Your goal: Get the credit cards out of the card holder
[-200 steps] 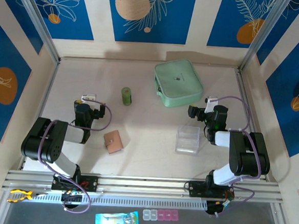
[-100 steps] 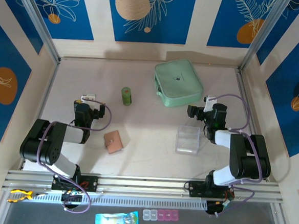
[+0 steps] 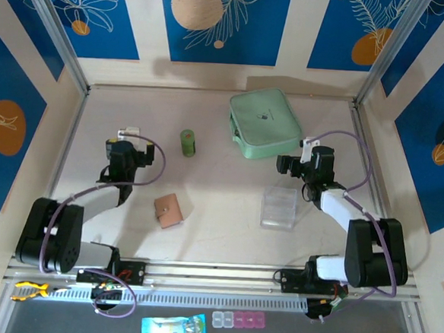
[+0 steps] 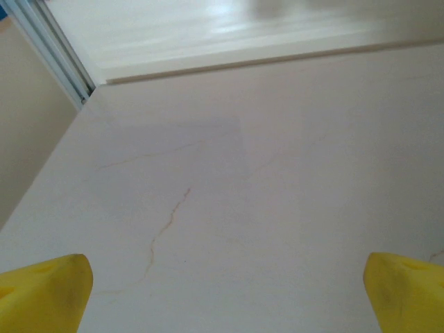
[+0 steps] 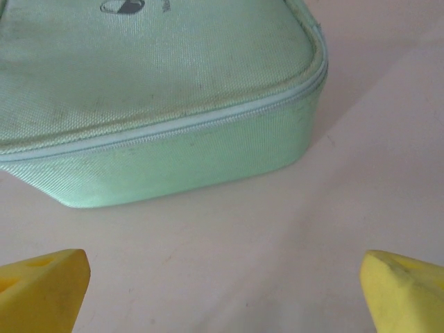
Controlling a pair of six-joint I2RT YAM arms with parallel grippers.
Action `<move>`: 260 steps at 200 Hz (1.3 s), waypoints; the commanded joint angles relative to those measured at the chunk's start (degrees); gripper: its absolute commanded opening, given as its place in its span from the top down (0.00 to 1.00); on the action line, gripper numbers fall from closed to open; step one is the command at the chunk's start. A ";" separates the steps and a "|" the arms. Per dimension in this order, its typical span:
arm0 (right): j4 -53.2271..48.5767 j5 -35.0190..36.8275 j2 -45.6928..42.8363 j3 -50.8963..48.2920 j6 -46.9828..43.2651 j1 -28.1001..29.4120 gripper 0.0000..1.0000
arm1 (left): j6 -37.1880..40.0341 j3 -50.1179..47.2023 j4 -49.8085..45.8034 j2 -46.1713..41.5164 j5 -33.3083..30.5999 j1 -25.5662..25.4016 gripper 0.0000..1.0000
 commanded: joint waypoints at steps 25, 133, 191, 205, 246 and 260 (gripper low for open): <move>-22.40 -2.09 -4.58 5.32 7.73 0.76 0.02 | -12.38 8.89 -27.43 -6.17 -0.69 -0.50 0.00; -43.14 0.06 -13.50 7.29 16.78 1.68 0.10 | -18.70 28.76 -66.51 -6.61 23.37 -0.57 0.00; -47.66 1.35 -12.56 7.16 19.29 1.16 0.18 | -11.95 25.03 -62.88 -9.32 23.29 -0.50 0.00; -48.22 1.79 -12.40 7.31 19.27 1.10 0.21 | -10.70 25.14 -62.84 -9.46 22.44 -0.50 0.00; -48.75 1.21 -9.31 8.66 18.24 0.84 0.41 | -9.21 24.87 -63.44 -9.75 19.44 -0.47 0.00; -48.88 1.36 -7.93 9.19 17.93 0.81 0.48 | -9.11 24.82 -63.63 -9.89 19.29 -0.50 0.00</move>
